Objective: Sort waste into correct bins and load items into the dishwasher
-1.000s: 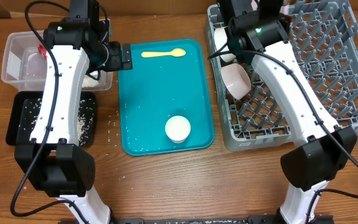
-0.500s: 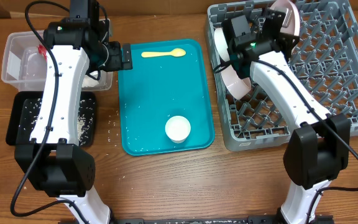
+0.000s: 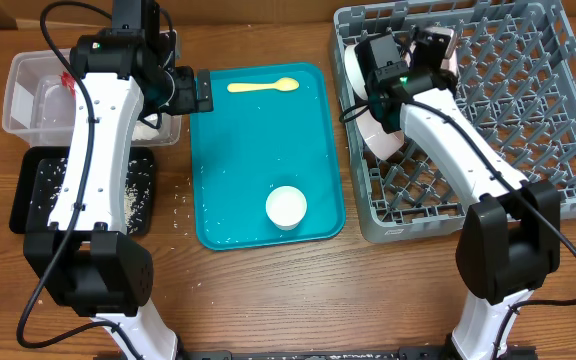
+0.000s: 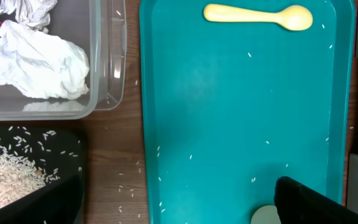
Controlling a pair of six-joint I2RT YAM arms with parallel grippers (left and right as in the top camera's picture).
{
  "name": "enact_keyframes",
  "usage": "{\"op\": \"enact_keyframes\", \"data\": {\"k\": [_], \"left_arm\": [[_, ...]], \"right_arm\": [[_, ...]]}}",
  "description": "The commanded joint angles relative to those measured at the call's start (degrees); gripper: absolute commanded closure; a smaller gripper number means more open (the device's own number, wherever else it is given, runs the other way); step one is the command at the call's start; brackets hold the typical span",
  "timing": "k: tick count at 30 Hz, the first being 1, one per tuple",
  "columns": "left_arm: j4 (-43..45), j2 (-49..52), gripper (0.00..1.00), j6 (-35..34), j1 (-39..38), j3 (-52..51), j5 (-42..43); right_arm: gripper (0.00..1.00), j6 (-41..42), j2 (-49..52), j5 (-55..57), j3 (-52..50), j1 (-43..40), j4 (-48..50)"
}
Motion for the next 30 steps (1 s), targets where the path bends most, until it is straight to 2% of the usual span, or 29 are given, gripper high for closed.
{"op": "enact_keyframes", "data": {"k": [1,3,6,8,11,14,17,20,22,30], "left_arm": [[0.07,-0.15,0.0,-0.26,-0.09,1.05,0.63],[0.07,-0.15,0.0,-0.28,-0.09,1.05,0.63],[0.07,-0.15,0.0,-0.28,-0.09,1.05,0.63],[0.07,-0.15,0.0,-0.28,-0.09,1.05,0.63],[0.07,-0.15,0.0,-0.26,-0.09,1.05,0.63],[0.07,-0.15,0.0,-0.28,-0.09,1.05,0.63],[0.07,-0.15,0.0,-0.28,-0.09,1.05,0.63],[0.07,-0.15,0.0,-0.26,-0.09,1.05,0.63],[0.07,-0.15,0.0,-0.28,-0.09,1.05,0.63],[0.07,-0.15,0.0,-0.28,-0.09,1.05,0.63]], "right_arm": [[0.32,0.0,-0.28,-4.87,-0.17,0.46,0.09],[0.14,-0.46,-0.79,-5.14,1.25,0.48,-0.68],[0.08,-0.59,-3.13,-11.02,6.47,0.57,-4.61],[0.08,-0.87,-4.92,-16.92,10.27,0.57,-7.28],[0.08,-3.39,-8.2,-35.21,16.81,0.57,-12.48],[0.08,-3.37,-9.25,-48.39,17.62,0.57,-15.28],[0.15,-3.1,-8.63,-60.96,16.13,0.96,-12.9],[0.18,-1.38,-6.29,-61.64,14.34,3.65,-5.57],[0.18,-1.14,-4.48,-61.18,14.36,5.31,-4.0],[0.18,1.27,-2.93,-60.83,14.36,9.79,-10.93]]}}
